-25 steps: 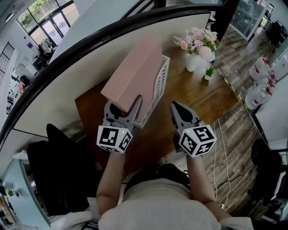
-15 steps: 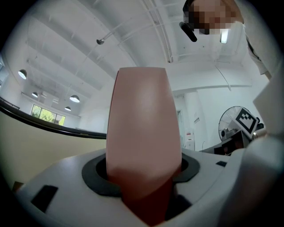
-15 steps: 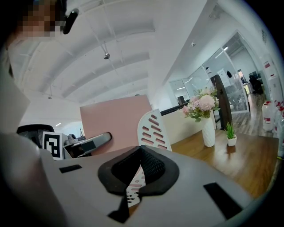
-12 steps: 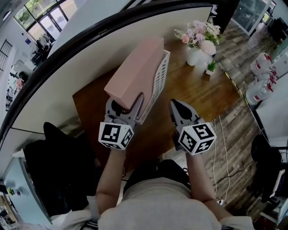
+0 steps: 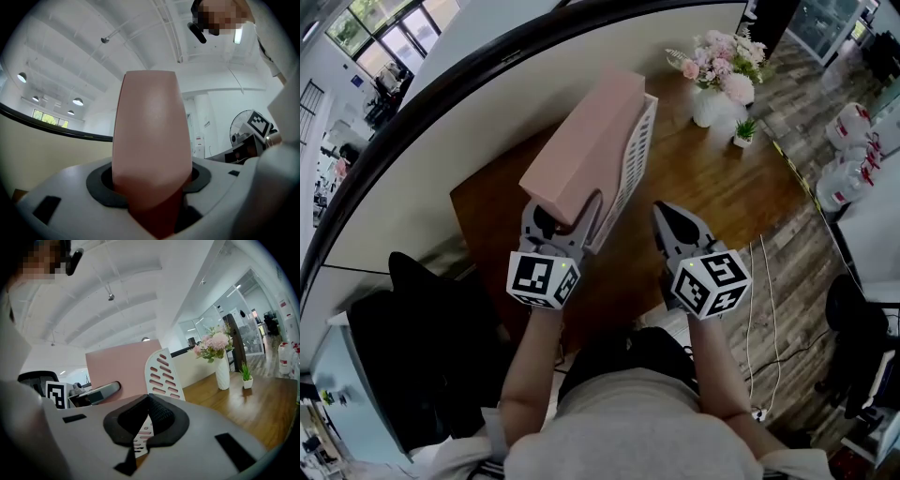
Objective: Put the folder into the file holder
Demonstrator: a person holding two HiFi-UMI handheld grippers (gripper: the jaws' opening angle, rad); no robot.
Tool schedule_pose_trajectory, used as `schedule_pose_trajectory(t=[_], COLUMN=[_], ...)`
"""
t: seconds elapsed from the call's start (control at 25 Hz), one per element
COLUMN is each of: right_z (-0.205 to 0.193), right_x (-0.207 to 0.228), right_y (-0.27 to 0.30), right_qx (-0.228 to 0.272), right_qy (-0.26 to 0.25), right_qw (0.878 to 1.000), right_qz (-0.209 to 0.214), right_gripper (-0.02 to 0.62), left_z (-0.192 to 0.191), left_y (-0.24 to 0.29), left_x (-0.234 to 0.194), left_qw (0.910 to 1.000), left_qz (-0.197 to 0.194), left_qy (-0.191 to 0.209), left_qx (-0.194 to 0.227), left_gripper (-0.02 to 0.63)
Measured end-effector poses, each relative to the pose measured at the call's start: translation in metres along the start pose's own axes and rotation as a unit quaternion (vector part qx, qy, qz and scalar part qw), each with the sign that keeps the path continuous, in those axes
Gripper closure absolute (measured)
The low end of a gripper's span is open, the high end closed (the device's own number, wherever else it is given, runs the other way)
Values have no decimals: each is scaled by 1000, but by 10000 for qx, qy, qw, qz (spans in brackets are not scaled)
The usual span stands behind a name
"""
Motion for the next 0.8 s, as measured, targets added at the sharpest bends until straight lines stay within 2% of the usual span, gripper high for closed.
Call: schedule_pose_trajectory(t=[0.4, 0.8], right_z=[-9, -16], right_x=[1, 1], right_y=[1, 2], right_qx=[-89, -161], right_qy=[93, 149], right_qw=[9999, 9998], right_qz=[15, 16], right_gripper=[586, 586], left_z=[-10, -29], left_y=[0, 1], left_x=[-1, 3], left_qw=[10000, 9991], left_qz=[-31, -139], left_qy=[-36, -69], left_qx=[-87, -393], left_gripper=[298, 295])
Point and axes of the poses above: the fingertips, and each gripper's own axes: y forward along the fingers, x to its right, z out of its top, the point moved 1 cm from there along -y, backward along the fingers, and after that the axes turned 2 degrees about x, right-handed, at the moved point
